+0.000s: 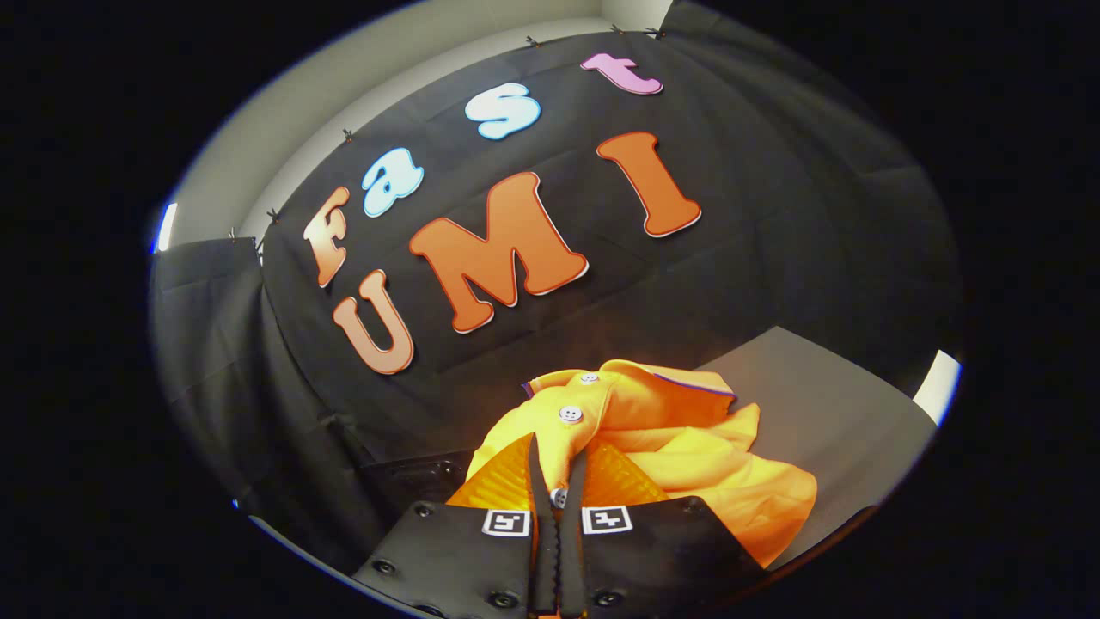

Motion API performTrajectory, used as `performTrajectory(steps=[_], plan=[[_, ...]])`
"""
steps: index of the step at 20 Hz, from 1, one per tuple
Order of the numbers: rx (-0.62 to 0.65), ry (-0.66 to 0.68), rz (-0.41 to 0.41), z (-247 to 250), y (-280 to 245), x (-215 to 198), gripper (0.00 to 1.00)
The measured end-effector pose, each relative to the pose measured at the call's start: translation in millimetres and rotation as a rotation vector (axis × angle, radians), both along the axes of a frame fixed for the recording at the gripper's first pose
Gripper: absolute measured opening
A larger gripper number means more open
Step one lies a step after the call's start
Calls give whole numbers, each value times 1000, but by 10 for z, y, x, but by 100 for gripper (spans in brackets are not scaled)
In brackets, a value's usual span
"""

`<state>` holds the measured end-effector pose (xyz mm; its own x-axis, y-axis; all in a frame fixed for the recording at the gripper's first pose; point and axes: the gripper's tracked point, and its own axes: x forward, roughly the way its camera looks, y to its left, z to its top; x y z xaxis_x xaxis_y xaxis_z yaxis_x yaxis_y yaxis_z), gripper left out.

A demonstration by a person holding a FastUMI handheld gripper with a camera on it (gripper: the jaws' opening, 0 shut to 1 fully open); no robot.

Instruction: Put the clothes into the washing machine and then close the washing machine lid.

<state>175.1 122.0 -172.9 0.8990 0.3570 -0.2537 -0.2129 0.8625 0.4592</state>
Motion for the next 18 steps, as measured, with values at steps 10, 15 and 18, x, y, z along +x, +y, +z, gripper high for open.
performTrajectory(steps=[10,15,18], plan=[[-5,-208,-22,581,13,-44,8],[-74,-278,17,985,205,-301,8],[-70,-312,22,1244,327,-414,8]])
